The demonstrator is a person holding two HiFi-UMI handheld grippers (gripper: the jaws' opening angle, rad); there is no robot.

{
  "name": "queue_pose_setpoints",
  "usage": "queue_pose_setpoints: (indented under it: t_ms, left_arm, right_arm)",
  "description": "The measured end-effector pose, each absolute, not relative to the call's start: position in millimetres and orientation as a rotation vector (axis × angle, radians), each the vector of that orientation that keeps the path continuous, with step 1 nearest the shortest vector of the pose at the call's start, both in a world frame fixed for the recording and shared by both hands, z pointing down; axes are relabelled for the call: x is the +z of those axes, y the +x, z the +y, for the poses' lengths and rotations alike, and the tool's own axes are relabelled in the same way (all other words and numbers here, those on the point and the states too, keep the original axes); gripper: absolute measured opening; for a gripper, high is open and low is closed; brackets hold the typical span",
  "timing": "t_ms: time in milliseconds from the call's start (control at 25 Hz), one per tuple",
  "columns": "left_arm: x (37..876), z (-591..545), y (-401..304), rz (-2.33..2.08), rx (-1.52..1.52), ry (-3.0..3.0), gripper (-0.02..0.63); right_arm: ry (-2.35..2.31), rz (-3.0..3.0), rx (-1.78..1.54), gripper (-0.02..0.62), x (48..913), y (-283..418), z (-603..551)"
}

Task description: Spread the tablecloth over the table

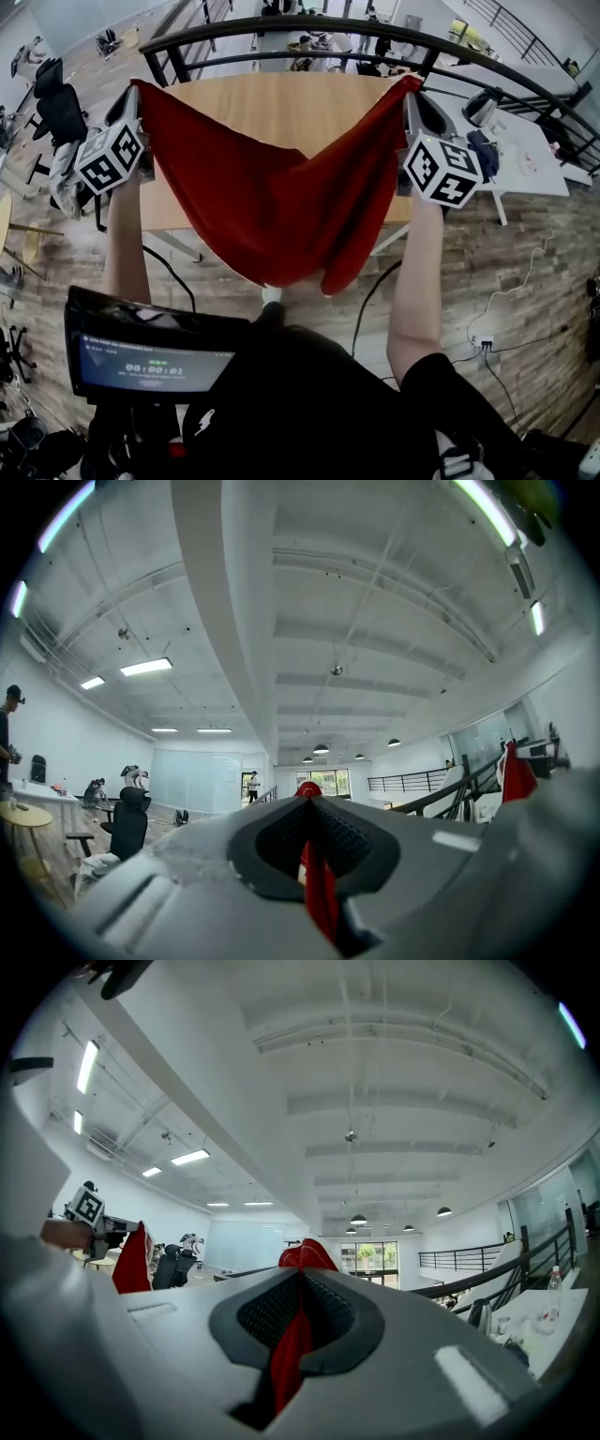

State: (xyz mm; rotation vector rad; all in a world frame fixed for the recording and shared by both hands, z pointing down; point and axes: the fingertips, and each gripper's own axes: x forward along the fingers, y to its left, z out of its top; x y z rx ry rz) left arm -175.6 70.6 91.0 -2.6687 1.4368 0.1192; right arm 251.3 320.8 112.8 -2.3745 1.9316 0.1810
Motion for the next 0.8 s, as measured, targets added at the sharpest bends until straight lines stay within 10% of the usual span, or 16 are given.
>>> queue_pose_setpoints:
  t_ms: [800]
  left_arm:
    - [159, -254, -81, 1.404, -0.147, -2.707, 0.011]
  right_arm:
    - [-2.649, 1.814, 0.063, 0.015, 159, 389, 52]
